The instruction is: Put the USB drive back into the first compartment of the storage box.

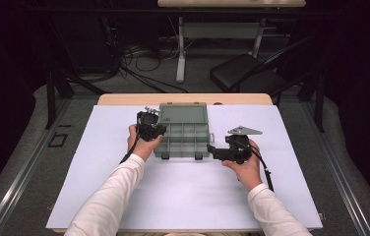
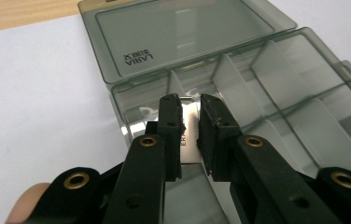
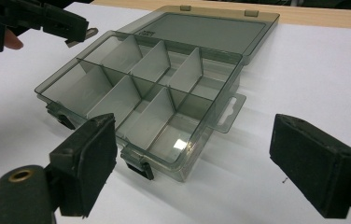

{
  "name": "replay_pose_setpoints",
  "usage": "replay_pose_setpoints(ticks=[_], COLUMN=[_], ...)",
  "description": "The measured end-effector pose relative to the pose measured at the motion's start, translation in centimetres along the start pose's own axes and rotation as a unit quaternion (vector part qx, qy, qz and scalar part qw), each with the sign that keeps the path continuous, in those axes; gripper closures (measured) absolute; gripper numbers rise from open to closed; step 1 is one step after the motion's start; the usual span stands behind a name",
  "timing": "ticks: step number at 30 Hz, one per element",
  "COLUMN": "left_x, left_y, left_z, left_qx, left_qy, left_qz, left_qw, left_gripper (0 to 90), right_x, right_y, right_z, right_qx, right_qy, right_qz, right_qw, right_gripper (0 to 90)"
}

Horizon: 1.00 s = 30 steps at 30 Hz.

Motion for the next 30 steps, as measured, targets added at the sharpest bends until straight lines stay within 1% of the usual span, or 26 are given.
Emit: replay_pose_setpoints(ticks=[2,3,4,5,6,7,8,9,10,11,13,14,17,20,21,22,24,26,30], left_x=[0.4,0.4,0.7,0.9,1.1,1.2,1.4,1.5,1.7,1.7,1.7,1.9,2.2,2.3,2.4,2.6,2.6,2.8,2.9], left_y=[-0.6,-0.6,-0.8,-1.0,-1.2,-1.4,-1.5,-1.8,-2.0,-2.1,-2.2,-2.2,-2.2,-2.3,-2.3,-2.3,-2.3,-2.4,-2.5], left_z=[-0.1,-0.1,-0.1,-0.1,-0.1,-0.1,-0.1,-0.1,-0.1,-0.1,-0.1,-0.1,0.0,0.0,0.0,0.1,0.1,0.1,0.2], left_qx=[-0.005,-0.005,-0.011,-0.015,-0.014,-0.017,-0.022,-0.024,-0.034,-0.035,-0.035,-0.029,-0.027,-0.029,-0.026,-0.023,-0.025,-0.026,-0.027], left_qy=[0.002,0.002,0.003,0.002,0.001,-0.001,0.005,0.004,0.016,0.016,0.017,0.016,0.018,0.014,0.017,0.014,0.01,0.013,0.01], left_qz=[0.007,0.007,0.005,0.008,0.008,0.002,-0.006,-0.006,-0.008,-0.005,-0.004,-0.007,-0.011,-0.011,-0.015,-0.02,-0.018,-0.023,-0.025], left_qw=[1.0,1.0,0.9999,0.9999,0.9999,0.9999,0.9997,0.9997,0.9993,0.9992,0.9992,0.9994,0.9994,0.9994,0.9994,0.9995,0.9995,0.9993,0.9993], left_gripper=[79.1,79.1,79.1,79.1,79.1,79.1,79.1,79.1,79.1,79.1,79.1,79.1,79.1,79.1,79.1,79.1,79.1,79.1,79.1], right_x=[0.0,0.0,0.0,0.0,0.0,0.0,0.1,0.1,0.1,0.1,0.1,0.1,0.1,0.1,0.1,0.1,0.1,0.1,0.1], right_y=[0.0,0.0,0.0,0.0,-0.1,-0.1,-0.1,-0.2,-0.2,-0.2,-0.2,-0.2,-0.2,-0.2,-0.2,-0.3,-0.3,-0.3,-0.3], right_z=[0.0,0.0,0.0,0.0,0.1,0.1,0.1,0.1,0.1,0.1,0.1,0.1,0.1,0.1,0.1,0.1,0.1,0.2,0.2], right_qx=[0.0,0.0,-0.002,-0.003,-0.002,-0.005,-0.005,-0.004,-0.005,-0.005,-0.005,-0.005,-0.004,-0.007,-0.008,-0.008,-0.008,-0.007,-0.007], right_qy=[0.0,0.0,-0.001,-0.001,-0.002,-0.002,-0.002,-0.003,-0.003,-0.003,-0.003,-0.003,-0.003,-0.003,-0.004,-0.003,-0.003,-0.005,-0.005], right_qz=[0.0,0.0,0.0,-0.001,-0.001,-0.001,-0.002,-0.002,-0.003,-0.003,-0.003,-0.003,-0.003,-0.004,-0.003,-0.003,-0.004,-0.005,-0.005], right_qw=[1.0,1.0,1.0,1.0,1.0,1.0,1.0,1.0,1.0,1.0,1.0,1.0,1.0,1.0,1.0,1.0,1.0,1.0,0.9999], right_gripper=[14.3,14.3,14.3,14.4,14.4,14.4,14.4,14.4,14.4,14.4,14.4,14.4,14.4,14.4,14.4,14.4,14.4,14.4,14.4])
Point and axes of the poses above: each handheld gripper's, and its own axes: x roughly forward along the jaws, z roughly out of its underside, y roughly to its right, the point moved 1 cm from there along x, roughly forward along the jaws, and after that the axes turned 15 degrees about z, right-handed, at the moved point
